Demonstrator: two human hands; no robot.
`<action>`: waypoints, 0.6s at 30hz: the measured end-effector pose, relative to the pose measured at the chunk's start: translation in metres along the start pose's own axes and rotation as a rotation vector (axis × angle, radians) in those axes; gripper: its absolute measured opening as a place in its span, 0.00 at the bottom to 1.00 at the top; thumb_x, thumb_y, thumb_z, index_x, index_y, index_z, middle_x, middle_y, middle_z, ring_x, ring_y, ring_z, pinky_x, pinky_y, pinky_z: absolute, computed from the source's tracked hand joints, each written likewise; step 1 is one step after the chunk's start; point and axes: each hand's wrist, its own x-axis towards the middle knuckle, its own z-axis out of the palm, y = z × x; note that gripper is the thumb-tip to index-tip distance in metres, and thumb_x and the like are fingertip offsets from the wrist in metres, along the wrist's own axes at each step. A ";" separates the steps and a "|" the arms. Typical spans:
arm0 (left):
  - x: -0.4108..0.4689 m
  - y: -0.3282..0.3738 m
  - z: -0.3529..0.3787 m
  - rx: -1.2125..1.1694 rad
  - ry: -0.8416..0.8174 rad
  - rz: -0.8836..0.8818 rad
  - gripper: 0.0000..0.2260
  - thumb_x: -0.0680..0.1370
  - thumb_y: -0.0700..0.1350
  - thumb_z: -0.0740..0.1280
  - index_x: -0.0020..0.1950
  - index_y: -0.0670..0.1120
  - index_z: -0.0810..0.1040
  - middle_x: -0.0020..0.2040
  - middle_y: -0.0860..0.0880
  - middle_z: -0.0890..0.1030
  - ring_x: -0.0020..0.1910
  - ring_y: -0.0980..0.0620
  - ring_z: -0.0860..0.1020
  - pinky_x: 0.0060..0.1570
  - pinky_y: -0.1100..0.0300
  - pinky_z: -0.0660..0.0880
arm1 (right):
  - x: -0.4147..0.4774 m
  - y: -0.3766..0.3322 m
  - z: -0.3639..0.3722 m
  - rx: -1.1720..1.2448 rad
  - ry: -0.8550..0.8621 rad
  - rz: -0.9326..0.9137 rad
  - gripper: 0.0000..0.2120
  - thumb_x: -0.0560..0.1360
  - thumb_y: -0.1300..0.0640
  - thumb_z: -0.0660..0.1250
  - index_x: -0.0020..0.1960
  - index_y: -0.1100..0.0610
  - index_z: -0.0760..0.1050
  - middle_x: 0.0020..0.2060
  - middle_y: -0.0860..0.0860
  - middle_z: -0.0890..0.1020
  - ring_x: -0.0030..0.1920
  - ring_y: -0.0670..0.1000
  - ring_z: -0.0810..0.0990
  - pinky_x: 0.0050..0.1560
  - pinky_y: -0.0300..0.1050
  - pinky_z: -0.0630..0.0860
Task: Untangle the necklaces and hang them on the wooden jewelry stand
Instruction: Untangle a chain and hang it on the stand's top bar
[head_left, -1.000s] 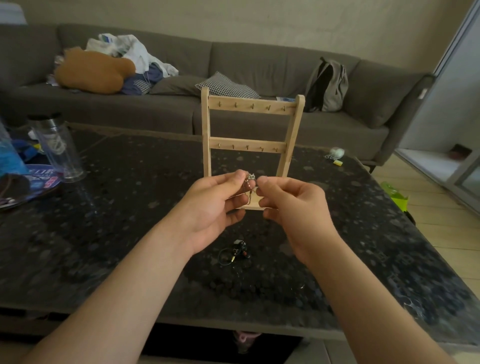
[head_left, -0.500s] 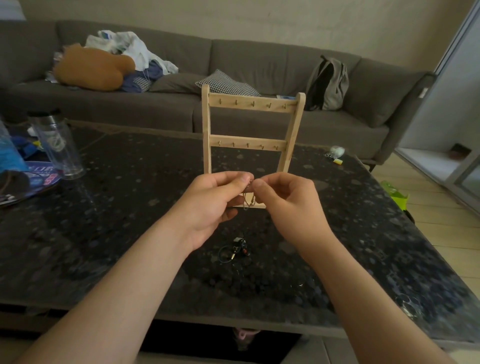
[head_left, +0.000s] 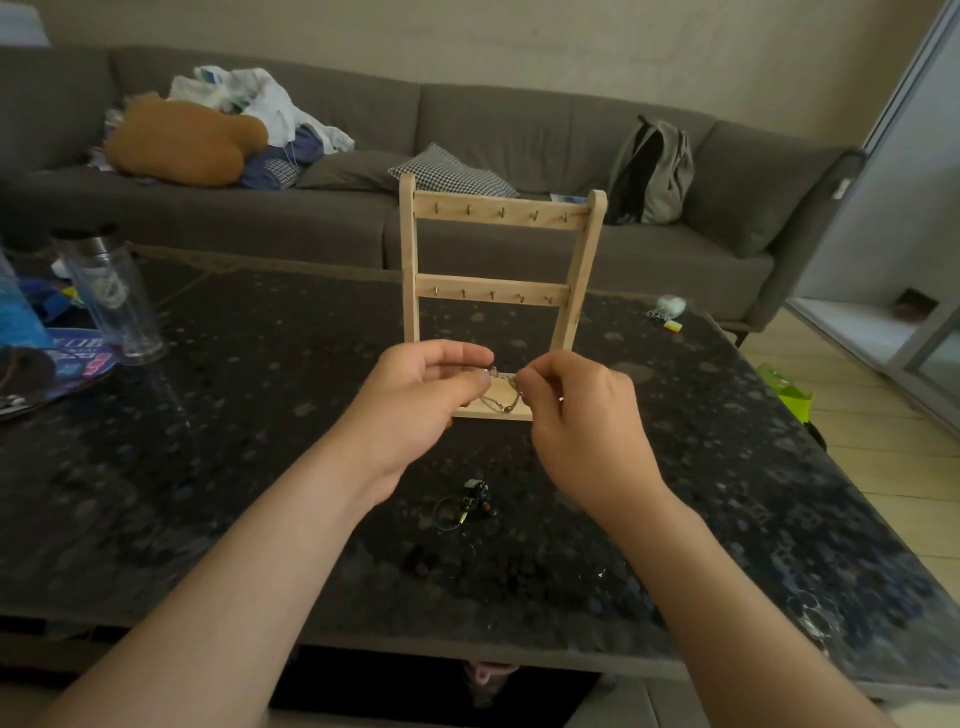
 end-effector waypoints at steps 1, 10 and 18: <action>0.000 0.000 0.000 0.023 0.014 0.018 0.09 0.84 0.43 0.72 0.60 0.55 0.86 0.53 0.54 0.89 0.55 0.57 0.85 0.51 0.62 0.76 | 0.000 0.001 0.000 -0.044 0.001 -0.019 0.07 0.86 0.54 0.67 0.49 0.53 0.80 0.38 0.43 0.81 0.38 0.42 0.80 0.44 0.29 0.72; 0.000 -0.005 0.002 0.362 0.136 0.087 0.09 0.87 0.43 0.64 0.59 0.55 0.82 0.55 0.58 0.80 0.52 0.61 0.78 0.42 0.71 0.69 | 0.000 -0.006 -0.004 0.016 0.057 0.022 0.08 0.86 0.54 0.65 0.49 0.53 0.79 0.38 0.46 0.82 0.37 0.45 0.80 0.37 0.34 0.73; 0.000 -0.007 0.008 0.316 0.011 0.067 0.11 0.86 0.41 0.65 0.55 0.56 0.82 0.54 0.52 0.82 0.55 0.52 0.81 0.53 0.57 0.76 | 0.002 -0.015 -0.006 0.991 -0.270 0.474 0.16 0.88 0.51 0.61 0.44 0.51 0.81 0.38 0.48 0.80 0.45 0.50 0.79 0.50 0.50 0.75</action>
